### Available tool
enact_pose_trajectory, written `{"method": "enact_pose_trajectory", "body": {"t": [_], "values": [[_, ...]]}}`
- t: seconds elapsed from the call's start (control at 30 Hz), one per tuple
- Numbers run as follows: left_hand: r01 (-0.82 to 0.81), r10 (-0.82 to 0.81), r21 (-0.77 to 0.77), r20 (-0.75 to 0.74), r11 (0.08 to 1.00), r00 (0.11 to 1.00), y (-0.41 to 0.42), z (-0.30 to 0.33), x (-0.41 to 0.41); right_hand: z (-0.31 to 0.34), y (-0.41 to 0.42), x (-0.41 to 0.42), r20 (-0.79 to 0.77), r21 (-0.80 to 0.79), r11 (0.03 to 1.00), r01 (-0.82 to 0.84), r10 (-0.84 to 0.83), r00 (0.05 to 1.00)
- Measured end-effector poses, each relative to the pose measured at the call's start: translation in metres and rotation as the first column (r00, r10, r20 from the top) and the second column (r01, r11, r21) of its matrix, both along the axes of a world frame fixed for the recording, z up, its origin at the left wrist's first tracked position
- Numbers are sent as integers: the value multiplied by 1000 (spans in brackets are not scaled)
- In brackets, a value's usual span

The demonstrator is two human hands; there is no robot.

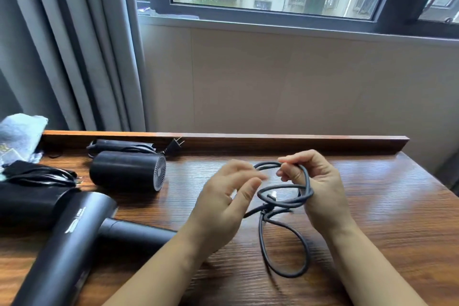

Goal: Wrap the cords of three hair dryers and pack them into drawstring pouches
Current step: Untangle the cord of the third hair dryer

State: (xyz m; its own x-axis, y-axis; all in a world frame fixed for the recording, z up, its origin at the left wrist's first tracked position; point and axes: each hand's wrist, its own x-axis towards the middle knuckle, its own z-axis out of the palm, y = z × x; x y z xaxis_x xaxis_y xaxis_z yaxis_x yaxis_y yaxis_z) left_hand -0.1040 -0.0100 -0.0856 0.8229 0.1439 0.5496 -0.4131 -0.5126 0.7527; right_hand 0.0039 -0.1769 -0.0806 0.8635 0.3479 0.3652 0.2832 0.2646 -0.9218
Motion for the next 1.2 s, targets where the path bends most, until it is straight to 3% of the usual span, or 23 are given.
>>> {"method": "enact_pose_trajectory", "body": {"t": [0.1, 0.17, 0.23, 0.37, 0.47, 0.53, 0.63, 0.67, 0.8, 0.87, 0.9, 0.97, 1.0, 1.03, 1.1, 1.2], "values": [[-117, 119, 35, -81, 993, 990, 3, -4, 4, 1, 2, -3, -16, 26, 998, -60, 60, 998], [-80, 49, -140, -213, 987, 976, 2, -4, 6, 2, 3, -5, -31, 29, 992, -126, 127, 991], [-90, 6, -336, -242, 937, 970, -1, -3, 8, 2, 3, -6, -30, 6, 984, -180, 180, 983], [-187, 81, -468, -238, 864, 968, -1, 0, 9, -5, 5, -5, 112, -178, 975, -131, 152, 982], [-207, 69, -621, -238, 756, 969, 2, 5, 9, -8, 5, -2, 128, -366, 929, -61, 115, 985], [-279, 161, -691, -232, 667, 959, 10, 10, 11, -8, 3, 1, 97, -429, 903, -40, 89, 991], [-327, 277, -816, -214, 476, 937, 25, 19, 14, -8, 4, 1, -22, -365, 927, -82, 80, 997], [-350, 290, -821, -236, 451, 928, 28, 20, 15, -9, 6, 2, -71, -326, 938, -120, 102, 992], [-485, 342, -709, -350, 512, 872, 30, 12, 17, -3, 5, 5, -309, -116, 963, -242, 197, 930], [-543, 423, -551, -342, 633, 839, 28, 8, 15, 0, 1, 5, -425, 53, 957, -284, 279, 861], [-591, 527, -397, -268, 703, 807, 27, 9, 12, 1, 0, 4, -442, 109, 946, -306, 322, 837], [-604, 607, -72, 148, 794, 781, 22, 12, 5, -2, 3, 1, -422, 62, 947, -316, 312, 851], [-552, 495, 86, 346, 829, 797, 18, 12, 3, -6, 5, 1, -378, -21, 953, -303, 273, 885], [-473, 338, 238, 444, 849, 830, 13, 10, 1, -9, 6, -1, -324, -94, 953, -289, 245, 914], [-307, 122, 488, 374, 817, 919, 9, 4, 4, -13, 7, -2, -239, -153, 936, -316, 275, 931], [-270, 215, 614, 163, 742, 963, 13, -11, 12, -11, 6, -4, -196, -180, 910, -373, 338, 921]]}}
